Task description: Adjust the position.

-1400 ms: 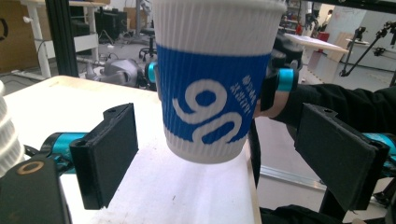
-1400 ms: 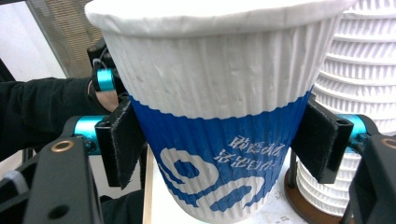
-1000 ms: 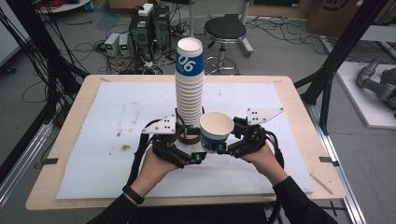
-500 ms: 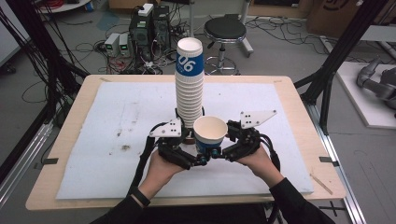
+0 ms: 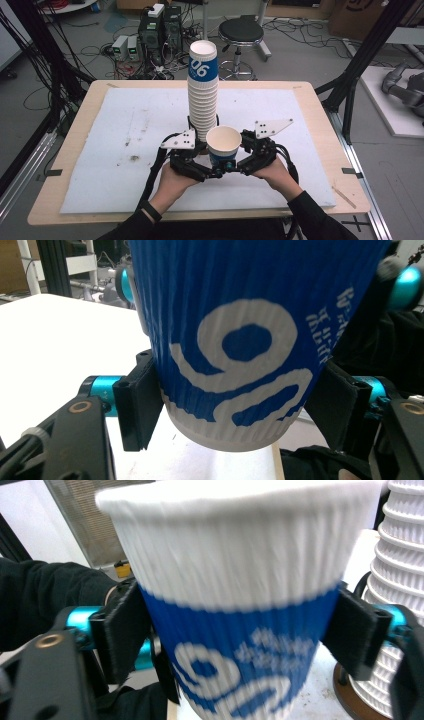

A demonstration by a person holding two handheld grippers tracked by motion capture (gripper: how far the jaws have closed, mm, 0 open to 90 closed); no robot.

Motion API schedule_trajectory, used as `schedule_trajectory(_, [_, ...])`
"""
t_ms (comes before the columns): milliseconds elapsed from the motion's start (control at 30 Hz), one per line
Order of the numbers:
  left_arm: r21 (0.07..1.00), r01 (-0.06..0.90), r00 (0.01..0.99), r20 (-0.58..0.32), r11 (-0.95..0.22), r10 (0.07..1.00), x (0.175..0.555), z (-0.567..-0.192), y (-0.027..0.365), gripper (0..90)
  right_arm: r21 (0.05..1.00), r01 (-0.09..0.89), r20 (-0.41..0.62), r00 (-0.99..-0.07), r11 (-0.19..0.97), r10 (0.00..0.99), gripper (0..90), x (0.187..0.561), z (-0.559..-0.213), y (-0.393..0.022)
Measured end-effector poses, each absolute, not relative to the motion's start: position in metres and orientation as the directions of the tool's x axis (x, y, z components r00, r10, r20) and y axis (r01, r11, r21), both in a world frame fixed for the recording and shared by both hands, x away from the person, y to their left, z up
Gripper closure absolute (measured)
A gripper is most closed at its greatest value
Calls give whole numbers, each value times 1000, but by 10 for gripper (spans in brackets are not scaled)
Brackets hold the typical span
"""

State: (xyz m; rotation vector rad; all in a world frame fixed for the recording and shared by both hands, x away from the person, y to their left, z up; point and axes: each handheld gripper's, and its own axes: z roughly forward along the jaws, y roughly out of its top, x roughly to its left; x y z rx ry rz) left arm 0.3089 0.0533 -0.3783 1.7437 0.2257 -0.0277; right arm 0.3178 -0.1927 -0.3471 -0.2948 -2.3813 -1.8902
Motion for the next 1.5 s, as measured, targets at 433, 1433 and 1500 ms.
schedule_trajectory(433, [966,180,979,-158,-187,130,309,-381,49,284,961,213,196,-975,177,105,217,319,-343,-198])
schedule_trajectory(1433, [970,193,978,-178,-145,106,308,-380,49,265,963,209,194,-976,171,98,183,314,-345,-191])
schedule_trajectory(1500, [970,189,979,-174,-150,108,308,-380,49,265,963,209,194,-976,170,100,189,314,-345,-191])
